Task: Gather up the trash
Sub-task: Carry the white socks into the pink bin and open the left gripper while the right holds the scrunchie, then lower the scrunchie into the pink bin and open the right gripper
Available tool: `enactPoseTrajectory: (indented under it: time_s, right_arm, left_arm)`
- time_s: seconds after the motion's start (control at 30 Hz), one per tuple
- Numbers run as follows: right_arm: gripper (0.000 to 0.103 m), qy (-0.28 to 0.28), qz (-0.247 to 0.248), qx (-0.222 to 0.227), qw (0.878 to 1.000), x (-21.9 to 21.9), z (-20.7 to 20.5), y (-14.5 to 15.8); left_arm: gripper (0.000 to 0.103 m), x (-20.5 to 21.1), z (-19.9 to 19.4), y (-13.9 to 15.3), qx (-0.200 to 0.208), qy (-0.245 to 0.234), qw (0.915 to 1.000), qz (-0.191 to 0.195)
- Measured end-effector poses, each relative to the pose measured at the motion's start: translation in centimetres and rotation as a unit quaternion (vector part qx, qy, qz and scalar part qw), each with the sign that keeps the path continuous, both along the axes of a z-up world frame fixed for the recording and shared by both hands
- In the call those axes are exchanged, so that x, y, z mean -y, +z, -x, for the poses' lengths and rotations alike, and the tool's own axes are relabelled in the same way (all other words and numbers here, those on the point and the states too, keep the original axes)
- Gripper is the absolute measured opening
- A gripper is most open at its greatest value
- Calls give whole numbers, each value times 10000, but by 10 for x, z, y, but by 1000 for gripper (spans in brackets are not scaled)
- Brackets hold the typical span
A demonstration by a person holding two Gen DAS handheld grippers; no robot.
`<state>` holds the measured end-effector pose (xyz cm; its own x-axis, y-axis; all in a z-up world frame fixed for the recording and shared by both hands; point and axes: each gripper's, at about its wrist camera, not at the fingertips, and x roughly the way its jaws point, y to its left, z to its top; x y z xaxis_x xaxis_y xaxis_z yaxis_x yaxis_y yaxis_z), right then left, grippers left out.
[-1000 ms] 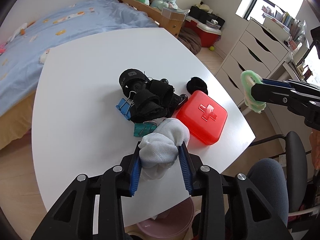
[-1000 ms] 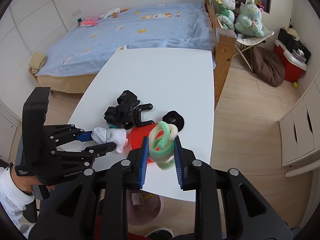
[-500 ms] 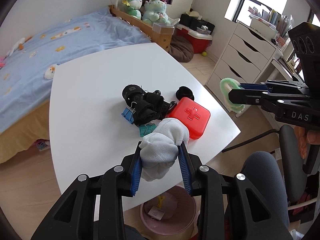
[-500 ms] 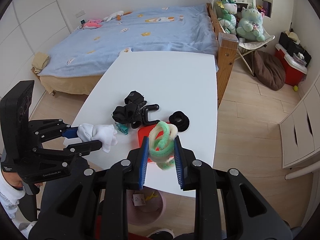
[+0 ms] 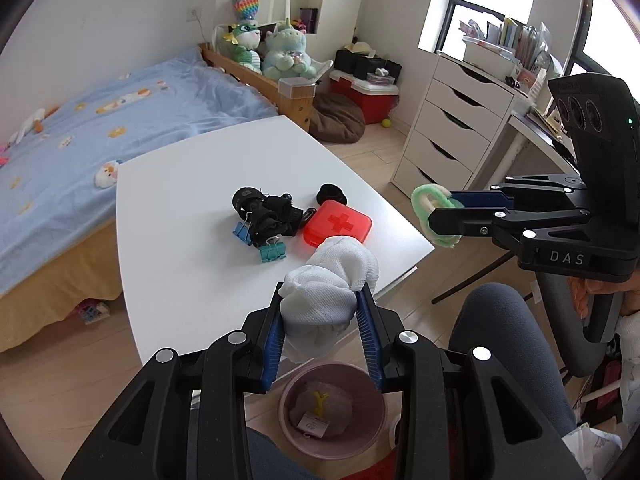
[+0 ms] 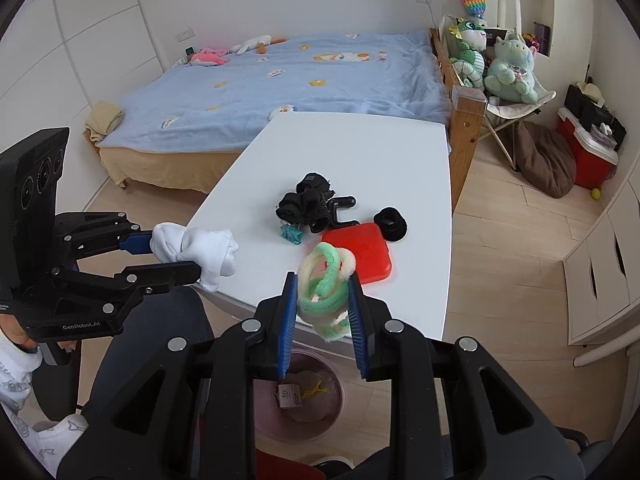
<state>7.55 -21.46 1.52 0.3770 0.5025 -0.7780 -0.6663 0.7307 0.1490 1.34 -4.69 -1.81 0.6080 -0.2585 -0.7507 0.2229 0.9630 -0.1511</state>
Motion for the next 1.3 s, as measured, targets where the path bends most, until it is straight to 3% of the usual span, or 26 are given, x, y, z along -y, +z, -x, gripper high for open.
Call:
enactPoseTrajectory:
  time_s: [0.4,0.77,0.83,0.93,1.0,1.13,1.3]
  right_arm:
    - [24,154,-217,99,9996,9,62,6]
    - [24,94,-253,-10,9996,22,90,-6]
    - [24,95,-256,-17,9996,23,94,-8]
    - [24,91,-274,-39,9996,24,95,-10]
    - [24,85,-280,-51,9996,24,95,-10]
    - [24,77,-290,-66,9995,25,96,-11]
    - [24,87,-294,-89,9995,24,97,-13]
  left_arm:
    - [33,12,41,-1,64,-172,9998,13]
    - [35,26,65,-27,-195,-404,9990,8]
    - [39,27,66,-27,-197,-435,9988,54]
    - [58,27,67,-29,-186,-423,9989,126]
    - [87,24,67,-28,-126,-326,9992,198]
    - [95,21,67,-25,7,-105,9998,179]
    - [95,11,68,-21,130,192,9995,201]
